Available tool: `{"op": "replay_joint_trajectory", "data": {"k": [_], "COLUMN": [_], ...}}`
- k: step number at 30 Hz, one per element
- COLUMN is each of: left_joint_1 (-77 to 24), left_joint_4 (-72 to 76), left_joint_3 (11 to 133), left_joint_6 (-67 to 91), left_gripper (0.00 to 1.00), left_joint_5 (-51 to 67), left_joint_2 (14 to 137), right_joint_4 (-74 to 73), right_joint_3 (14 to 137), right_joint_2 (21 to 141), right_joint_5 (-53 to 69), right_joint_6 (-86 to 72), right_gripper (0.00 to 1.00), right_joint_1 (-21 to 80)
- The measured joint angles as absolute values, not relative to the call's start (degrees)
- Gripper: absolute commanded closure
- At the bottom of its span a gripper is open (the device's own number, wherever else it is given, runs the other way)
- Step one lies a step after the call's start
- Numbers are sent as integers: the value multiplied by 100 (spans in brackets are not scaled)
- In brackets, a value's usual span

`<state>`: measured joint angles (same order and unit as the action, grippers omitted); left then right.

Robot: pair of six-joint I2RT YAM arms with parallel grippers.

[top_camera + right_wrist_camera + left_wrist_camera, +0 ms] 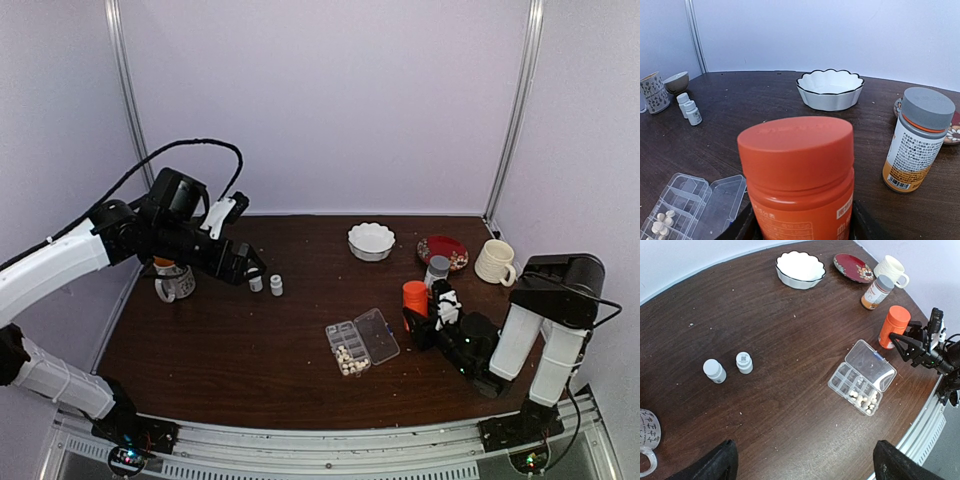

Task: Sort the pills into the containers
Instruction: Place the pill bottle at the center of the board.

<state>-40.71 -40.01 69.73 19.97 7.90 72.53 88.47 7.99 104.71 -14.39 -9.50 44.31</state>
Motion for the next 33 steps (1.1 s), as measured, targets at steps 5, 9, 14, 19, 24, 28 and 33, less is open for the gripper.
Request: {"op": "replay_joint_trajectory", "data": {"k": [5,9,14,19,24,28,33], "left_joint_1": [-4071,-4071,-4071,-4071,-4071,-4071,-4071], "left_joint_4": [-3986,-3986,-3990,-3994,-3997,-3997,-4005], "left_joint_3": [6973,6973,6973,6976,6973,6973,6973], "left_joint_6": [1986,1949,1918,1914,1911,1909,1870], "left_gripper": [3,2,2,2,2,3,2], "left_joint_5": [845,880,884,888,888,875,834], "left_joint_2": [7343,7345,7349,7384,7387,7382,7382], "right_joint_4": [8855,8853,8875,8892,8888,8670,7784], "right_joint_3": [799,801,823,832,733,543,510], "right_joint_2": [10547,10617,10652,10683,10499,9894,8705], "right_joint_5": [-1457,-1496,-1540,-1559,-1559,-1645,-1653], "right_joint_6": [-941,-945,-932,-934,-989,-1192,-1393], "right_gripper": [44,32,23,20,15,14,13], "right_joint_1": [4431,4431,4431,4431,4431,4431,4431]}}
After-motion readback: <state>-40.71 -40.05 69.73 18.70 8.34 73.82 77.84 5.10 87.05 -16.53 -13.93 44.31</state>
